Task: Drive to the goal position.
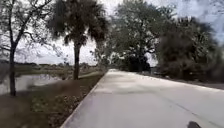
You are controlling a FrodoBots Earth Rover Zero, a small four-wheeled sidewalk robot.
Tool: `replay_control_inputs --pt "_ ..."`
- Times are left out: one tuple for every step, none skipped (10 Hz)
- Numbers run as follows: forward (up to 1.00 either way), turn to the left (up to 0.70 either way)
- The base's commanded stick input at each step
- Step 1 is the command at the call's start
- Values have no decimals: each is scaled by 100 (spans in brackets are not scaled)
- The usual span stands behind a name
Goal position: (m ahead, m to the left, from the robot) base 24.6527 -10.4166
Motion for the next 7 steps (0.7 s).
replay_control_inputs --pt "70 0" --pt "70 0" --pt "70 0" --pt "70 0" --pt "70 0" --pt "70 0" --pt "70 0"
